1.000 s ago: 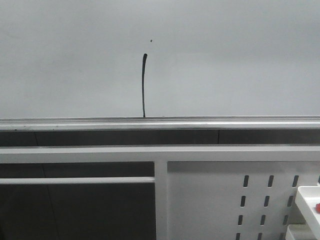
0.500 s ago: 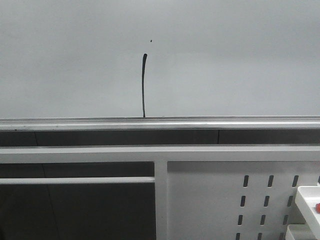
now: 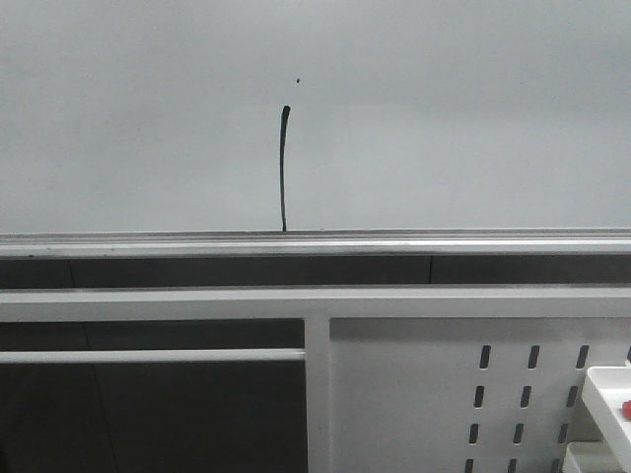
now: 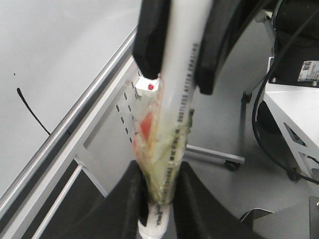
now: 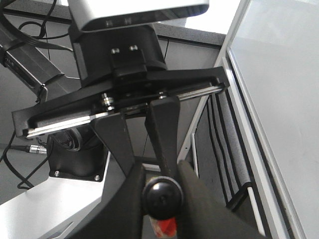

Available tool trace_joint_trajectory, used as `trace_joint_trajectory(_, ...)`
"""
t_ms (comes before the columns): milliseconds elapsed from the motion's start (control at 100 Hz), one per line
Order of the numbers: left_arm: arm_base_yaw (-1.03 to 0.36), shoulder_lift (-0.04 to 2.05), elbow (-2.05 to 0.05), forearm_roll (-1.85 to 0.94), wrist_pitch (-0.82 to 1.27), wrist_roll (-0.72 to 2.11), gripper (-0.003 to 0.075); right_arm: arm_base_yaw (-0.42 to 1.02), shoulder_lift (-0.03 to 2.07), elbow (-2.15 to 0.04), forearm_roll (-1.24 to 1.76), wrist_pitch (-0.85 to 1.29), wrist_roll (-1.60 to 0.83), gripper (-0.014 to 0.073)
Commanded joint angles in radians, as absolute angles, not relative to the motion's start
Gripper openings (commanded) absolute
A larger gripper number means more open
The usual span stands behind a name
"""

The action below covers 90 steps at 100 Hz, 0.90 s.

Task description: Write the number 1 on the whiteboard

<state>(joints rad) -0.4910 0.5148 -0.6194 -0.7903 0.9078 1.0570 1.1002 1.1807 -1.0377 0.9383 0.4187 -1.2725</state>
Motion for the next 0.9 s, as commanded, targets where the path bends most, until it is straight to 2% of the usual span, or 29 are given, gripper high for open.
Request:
trace_joint_trajectory(0,-0.499,0.525,-0.653,-0.845,0.85,1.038,0.0059,1.096,1.155,-1.066,0.958,0.415,-1.281,-0.0077)
trace_joint_trajectory(240,-0.499,0.525,-0.653,-0.845,0.85,1.038,0.0057,1.096,1.155,-1.066,0.96,0.429,-1.281,-0.0077)
trace_joint_trajectory(390,-0.499,0.525,-0.653,-0.846,0.85,1.038,-0.0013,1.096,1.155,-1.066,0.986,0.429,-1.281,-0.005)
trace_joint_trajectory(450,-0.499,0.525,-0.653,-0.856,0.85,1.038,-0.002,1.096,1.155,-1.066,0.986,0.429,-1.281,0.001)
trace_joint_trajectory(580,-0.499,0.525,-0.649,-0.874,0.848,1.038,-0.002,1.096,1.155,-1.066,0.986,0.414,-1.281,0.0216)
trace_joint_trajectory(680,-0.499,0.525,-0.639,-0.881,0.846,1.038,-0.002,1.094,1.153,-1.066,0.986,0.385,-1.281,0.034)
trace_joint_trajectory(760,-0.499,0.525,-0.626,-0.904,0.836,1.038,-0.002,1.094,1.148,-1.066,0.983,0.349,-1.281,0.0383)
trace_joint_trajectory(890,-0.499,0.525,-0.585,-0.986,0.787,1.038,-0.002,1.076,1.115,-1.066,0.965,0.319,-1.281,0.0381)
